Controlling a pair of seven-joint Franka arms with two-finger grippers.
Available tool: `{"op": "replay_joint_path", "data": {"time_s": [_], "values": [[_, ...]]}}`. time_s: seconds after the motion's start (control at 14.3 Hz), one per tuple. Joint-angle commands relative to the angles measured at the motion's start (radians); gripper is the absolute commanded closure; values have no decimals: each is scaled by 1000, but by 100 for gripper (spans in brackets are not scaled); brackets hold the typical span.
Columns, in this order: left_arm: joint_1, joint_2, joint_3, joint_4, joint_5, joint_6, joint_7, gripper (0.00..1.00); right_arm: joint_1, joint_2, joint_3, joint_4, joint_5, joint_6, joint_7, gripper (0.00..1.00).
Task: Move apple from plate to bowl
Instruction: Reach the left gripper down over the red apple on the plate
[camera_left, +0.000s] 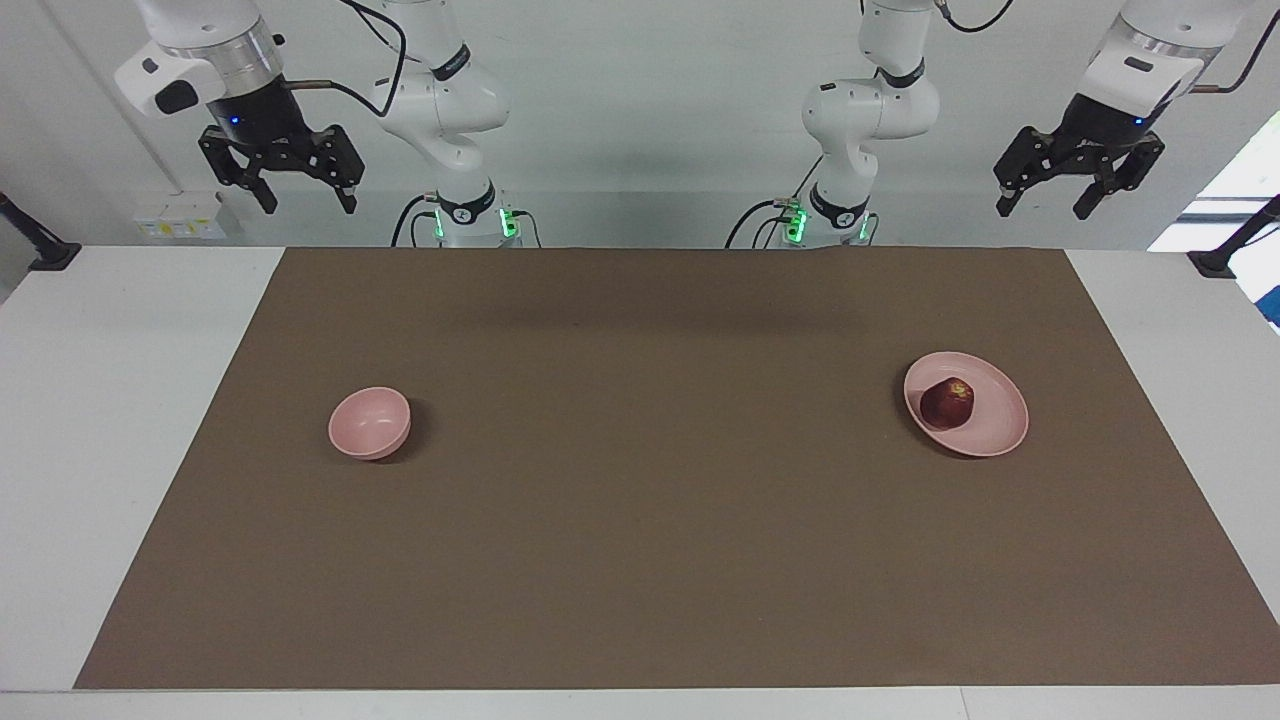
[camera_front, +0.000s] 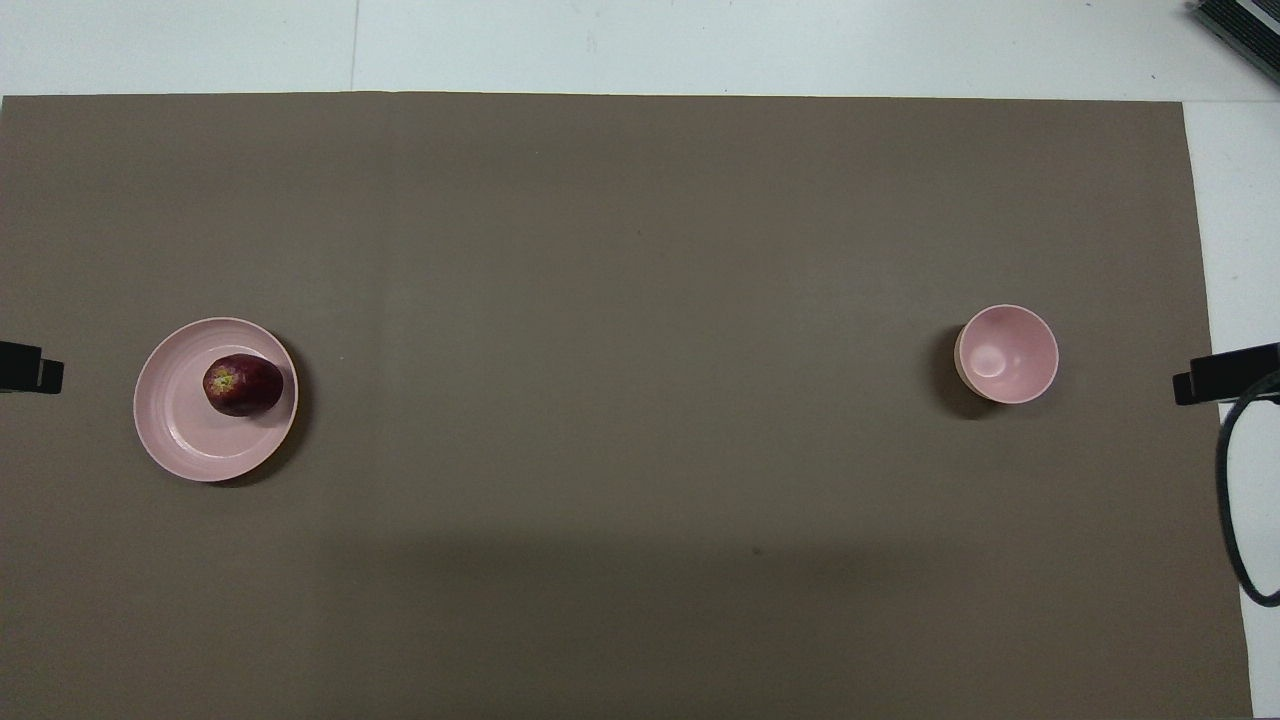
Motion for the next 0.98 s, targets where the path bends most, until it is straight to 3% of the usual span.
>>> {"op": "replay_joint_path", "data": {"time_s": [0.0,0.63,0.91], "values": [[9,-40,-3,-130,13,98,12,0,-14,-4,5,-7,-24,2,-32,0],[34,-23,8,-464,11,496,132,0,-16,-12,7,-19,-36,2,-29,0],[43,46,8,-504,11,607,147,0,-16,-12,7,-19,-35,2,-29,0]]}}
